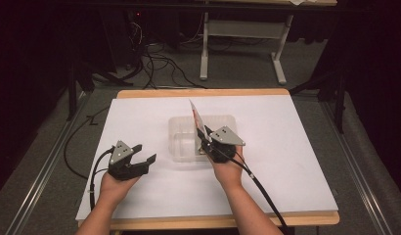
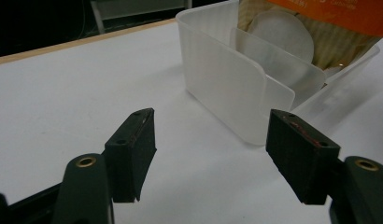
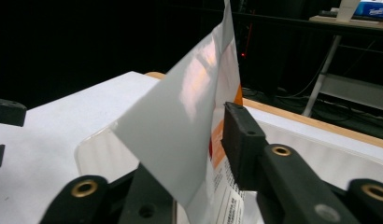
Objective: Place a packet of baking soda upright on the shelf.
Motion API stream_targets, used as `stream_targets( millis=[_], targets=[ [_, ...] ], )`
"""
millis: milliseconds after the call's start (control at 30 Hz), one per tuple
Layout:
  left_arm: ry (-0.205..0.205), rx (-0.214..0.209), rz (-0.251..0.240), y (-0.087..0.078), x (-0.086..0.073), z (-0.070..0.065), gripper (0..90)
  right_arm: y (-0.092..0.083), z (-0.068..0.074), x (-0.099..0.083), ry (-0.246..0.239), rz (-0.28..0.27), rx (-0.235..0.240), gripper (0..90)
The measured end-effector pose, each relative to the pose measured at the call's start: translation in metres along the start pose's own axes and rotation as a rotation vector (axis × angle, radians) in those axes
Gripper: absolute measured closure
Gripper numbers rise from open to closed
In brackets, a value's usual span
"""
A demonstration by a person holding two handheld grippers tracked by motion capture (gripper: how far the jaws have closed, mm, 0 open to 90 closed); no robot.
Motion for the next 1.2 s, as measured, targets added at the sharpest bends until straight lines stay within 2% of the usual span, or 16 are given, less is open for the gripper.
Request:
stream_targets(
  millis=[100, 133, 167, 233, 267, 367, 567, 967, 1200],
  targets=[
    [-0.001, 0.000, 0.001, 0.000, 0.000, 0.000, 33.6, 0.002, 0.001, 0.001, 0.009, 0.009, 0.017, 66.4],
    [-0.001, 0.000, 0.001, 0.000, 0.000, 0.000, 33.6, 0.002, 0.001, 0.001, 0.009, 0.009, 0.017, 66.4],
    [0.000, 0.000, 0.000, 0.000, 0.000, 0.000, 33.6, 0.004, 0.002, 0.001, 0.004, 0.018, 0.021, 58.3],
    [0.000, 0.000, 0.000, 0.000, 0.000, 0.000, 33.6, 0.004, 0.003, 0.001, 0.001, 0.020, 0.021, 55.4],
    [-0.001, 0.000, 0.000, 0.000, 0.000, 0.000, 33.6, 0.006, 0.003, 0.000, -0.008, 0.033, 0.016, 41.7],
    [-0.001, -0.001, 0.000, 0.000, 0.000, 0.001, 33.7, 0.010, 0.002, -0.002, -0.013, 0.053, -0.001, 24.5],
    [-0.001, -0.001, 0.000, 0.000, 0.000, 0.000, 33.6, 0.007, 0.003, -0.001, -0.008, 0.057, 0.003, 20.5],
    [0.000, 0.000, 0.000, 0.000, 0.000, 0.001, 33.6, -0.003, 0.000, -0.001, 0.003, 0.060, 0.010, 21.4],
    [0.001, 0.000, 0.002, 0.001, 0.000, 0.000, 33.7, -0.013, 0.002, -0.004, -0.010, 0.062, 0.025, 22.7]
  ],
)
Point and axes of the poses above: each handheld gripper's, and its own axes: y roughly forward along the jaws, x roughly out of its top, z roughly to its left, the point moved 7 cm from there along y, roughly forward along the jaws, and after that the axes turned 5 degrees about x, right-handed, at the moved point
